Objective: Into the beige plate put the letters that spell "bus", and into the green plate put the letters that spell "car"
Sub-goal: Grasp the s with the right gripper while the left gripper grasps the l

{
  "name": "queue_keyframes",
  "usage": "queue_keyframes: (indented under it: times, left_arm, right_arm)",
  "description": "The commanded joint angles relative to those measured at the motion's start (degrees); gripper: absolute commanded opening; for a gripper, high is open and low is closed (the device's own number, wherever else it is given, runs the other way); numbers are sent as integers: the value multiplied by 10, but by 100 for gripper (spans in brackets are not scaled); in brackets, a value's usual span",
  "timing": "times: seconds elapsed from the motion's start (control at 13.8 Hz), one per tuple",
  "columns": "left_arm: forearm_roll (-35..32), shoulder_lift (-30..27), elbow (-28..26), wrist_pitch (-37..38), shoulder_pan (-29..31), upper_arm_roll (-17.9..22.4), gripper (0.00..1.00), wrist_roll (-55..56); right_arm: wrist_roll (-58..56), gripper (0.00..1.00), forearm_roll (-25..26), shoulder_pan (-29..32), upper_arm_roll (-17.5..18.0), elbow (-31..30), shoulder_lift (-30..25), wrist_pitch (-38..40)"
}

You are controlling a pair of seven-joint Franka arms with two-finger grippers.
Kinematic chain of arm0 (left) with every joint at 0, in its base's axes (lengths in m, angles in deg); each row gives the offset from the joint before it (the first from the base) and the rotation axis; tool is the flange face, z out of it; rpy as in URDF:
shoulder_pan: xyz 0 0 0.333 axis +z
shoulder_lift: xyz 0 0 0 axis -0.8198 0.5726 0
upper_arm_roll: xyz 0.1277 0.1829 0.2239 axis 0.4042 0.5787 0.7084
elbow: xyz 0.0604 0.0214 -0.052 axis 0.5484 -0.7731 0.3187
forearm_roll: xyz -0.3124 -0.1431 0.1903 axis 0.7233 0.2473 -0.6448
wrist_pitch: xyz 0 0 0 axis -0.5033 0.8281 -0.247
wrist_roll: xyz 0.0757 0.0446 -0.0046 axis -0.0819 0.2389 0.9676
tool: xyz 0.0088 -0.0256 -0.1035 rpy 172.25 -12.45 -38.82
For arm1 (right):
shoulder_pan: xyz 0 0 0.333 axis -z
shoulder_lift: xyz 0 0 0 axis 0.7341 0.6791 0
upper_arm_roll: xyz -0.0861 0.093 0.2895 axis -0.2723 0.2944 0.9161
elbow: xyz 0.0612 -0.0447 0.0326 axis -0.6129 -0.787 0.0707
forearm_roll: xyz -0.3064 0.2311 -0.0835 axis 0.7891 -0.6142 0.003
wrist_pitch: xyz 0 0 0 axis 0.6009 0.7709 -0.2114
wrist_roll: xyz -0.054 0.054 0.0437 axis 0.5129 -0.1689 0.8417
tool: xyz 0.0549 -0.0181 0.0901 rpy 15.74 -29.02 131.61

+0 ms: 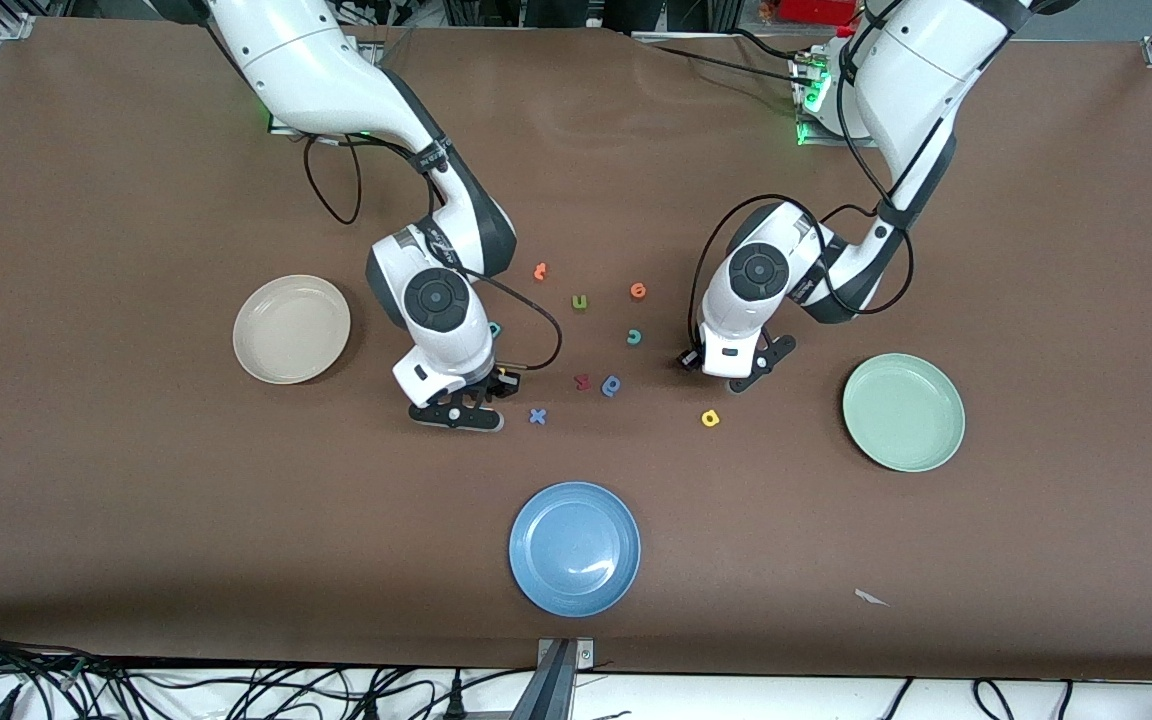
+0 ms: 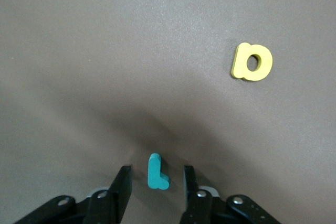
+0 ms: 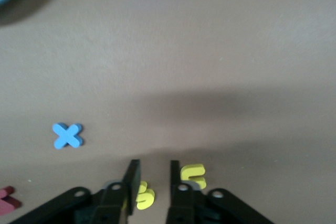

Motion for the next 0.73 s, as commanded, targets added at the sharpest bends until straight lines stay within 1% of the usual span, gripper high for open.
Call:
queue_keyframes:
  times: [0.0,0.15,0.22,0.29,0.36,0.44,0.58,0.65]
  left_arm:
    - [13,4,9,11,-5,1,43,7]
    - [13,8,9,10,-5,1,39,7]
    - [14,9,9,11,-5,1,36,8]
    - [14,9,9,11,-4,1,34,8]
    - [14,9,9,11,-4,1,31,8]
    - [14,9,9,11,-3,1,27,9]
    - [14,10,9,10,-3,1,17,9]
    - [14,13,9,10,-2,1,14,9]
  right_arm:
    - [21,80,-12,-8,1,-3,10,-11]
    - [27,75,-41,-9,2,-5,11,-9]
    - [29,75,-61,-11,2,-5,11,-9]
    - [29,71,-74,-11,2,-5,14,-9]
    - [29,65,-75,-13,1,-5,18,-9]
    - [31,56,-75,-14,1,-5,22,-9]
    - [30,42,-75,-16,1,-5,24,-10]
    - [30,42,-75,-16,1,-5,26,-10]
